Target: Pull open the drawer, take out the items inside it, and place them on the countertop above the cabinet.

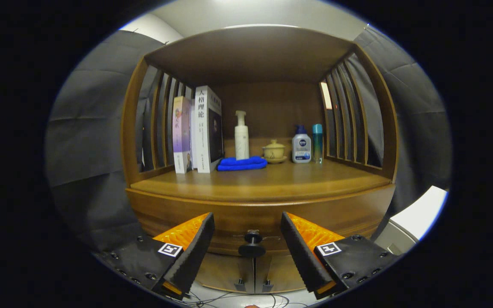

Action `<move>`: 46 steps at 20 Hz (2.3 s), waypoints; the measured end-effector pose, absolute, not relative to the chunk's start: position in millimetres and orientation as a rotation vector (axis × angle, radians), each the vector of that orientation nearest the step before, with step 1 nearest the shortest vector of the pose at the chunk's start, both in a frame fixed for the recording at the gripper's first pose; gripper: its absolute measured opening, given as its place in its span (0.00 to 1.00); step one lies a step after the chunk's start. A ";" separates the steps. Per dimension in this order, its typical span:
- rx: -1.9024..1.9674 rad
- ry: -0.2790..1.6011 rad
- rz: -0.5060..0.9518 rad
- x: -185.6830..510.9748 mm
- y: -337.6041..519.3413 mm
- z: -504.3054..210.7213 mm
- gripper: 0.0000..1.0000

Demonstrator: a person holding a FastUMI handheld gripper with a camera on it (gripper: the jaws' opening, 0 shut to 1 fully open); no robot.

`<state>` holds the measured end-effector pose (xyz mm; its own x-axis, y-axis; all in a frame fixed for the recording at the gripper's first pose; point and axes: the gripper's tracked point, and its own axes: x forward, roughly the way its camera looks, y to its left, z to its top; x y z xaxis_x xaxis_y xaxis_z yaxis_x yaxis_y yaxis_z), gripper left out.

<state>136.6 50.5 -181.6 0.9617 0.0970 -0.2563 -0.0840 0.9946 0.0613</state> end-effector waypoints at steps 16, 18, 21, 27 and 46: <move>0.012 0.378 0.051 147.8 47.5 -237.4 0.40; 0.014 0.373 0.042 151.6 44.7 -236.2 0.33; -0.005 0.357 0.050 138.8 45.5 -236.2 0.27; 0.003 0.361 0.076 108.5 41.9 -233.3 0.26; -0.029 0.345 0.093 27.2 43.3 -227.5 0.26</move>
<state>27.2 43.3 -227.5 0.9368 0.0859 -0.3392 -0.0956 0.9953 -0.0121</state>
